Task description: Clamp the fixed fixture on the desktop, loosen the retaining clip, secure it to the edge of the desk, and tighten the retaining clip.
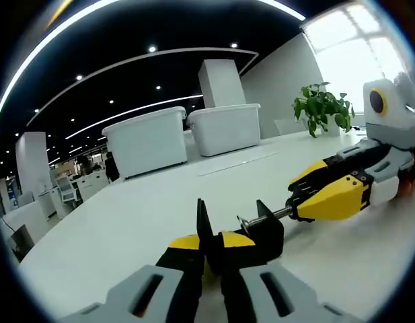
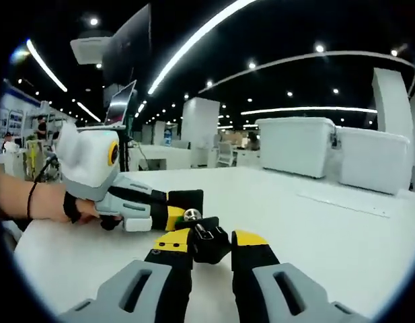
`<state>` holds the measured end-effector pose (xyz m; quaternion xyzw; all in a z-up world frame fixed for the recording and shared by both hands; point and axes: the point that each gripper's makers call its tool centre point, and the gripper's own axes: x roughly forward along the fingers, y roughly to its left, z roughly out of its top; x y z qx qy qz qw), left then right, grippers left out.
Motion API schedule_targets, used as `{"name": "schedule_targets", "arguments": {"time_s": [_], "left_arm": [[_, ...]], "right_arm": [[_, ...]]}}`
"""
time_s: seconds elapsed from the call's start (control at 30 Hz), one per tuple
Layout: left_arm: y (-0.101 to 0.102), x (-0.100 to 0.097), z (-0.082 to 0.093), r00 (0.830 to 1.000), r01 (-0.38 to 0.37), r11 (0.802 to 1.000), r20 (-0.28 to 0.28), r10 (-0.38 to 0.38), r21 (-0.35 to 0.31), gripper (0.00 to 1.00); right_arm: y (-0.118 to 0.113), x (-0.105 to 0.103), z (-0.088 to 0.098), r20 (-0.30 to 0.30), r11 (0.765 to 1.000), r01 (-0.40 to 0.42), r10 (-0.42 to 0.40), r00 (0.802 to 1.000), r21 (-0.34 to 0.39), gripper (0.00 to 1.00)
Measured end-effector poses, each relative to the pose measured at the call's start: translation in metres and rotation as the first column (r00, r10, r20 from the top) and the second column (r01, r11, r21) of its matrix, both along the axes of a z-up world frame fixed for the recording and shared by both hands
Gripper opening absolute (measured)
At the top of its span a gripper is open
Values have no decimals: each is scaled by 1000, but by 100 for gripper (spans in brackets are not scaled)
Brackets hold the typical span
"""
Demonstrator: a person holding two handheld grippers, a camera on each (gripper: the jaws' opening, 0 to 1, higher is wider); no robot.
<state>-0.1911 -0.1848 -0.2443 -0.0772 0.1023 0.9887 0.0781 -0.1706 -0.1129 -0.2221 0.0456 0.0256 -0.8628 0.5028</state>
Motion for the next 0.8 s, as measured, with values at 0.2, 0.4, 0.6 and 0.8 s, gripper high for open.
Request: {"name": "schedule_targets", "arguments": {"time_s": [0.2, 0.4, 0.6, 0.8], "left_arm": [[0, 0, 0, 1000, 0, 1000, 0, 0, 0, 9], [0, 1, 0, 1000, 1, 1000, 0, -1, 1, 8], [0, 0, 0, 1000, 2, 1000, 1, -2, 4, 8], [0, 1, 0, 1000, 2, 1000, 2, -2, 5, 8]], "right_arm": [[15, -16, 8, 341, 972, 51, 31, 940, -230, 24], [8, -12, -3, 507, 970, -2, 129, 852, -244, 19], [3, -6, -3, 418, 976, -64, 148, 896, -207, 19], [0, 4, 3, 266, 975, -140, 183, 947, -171, 15]]}}
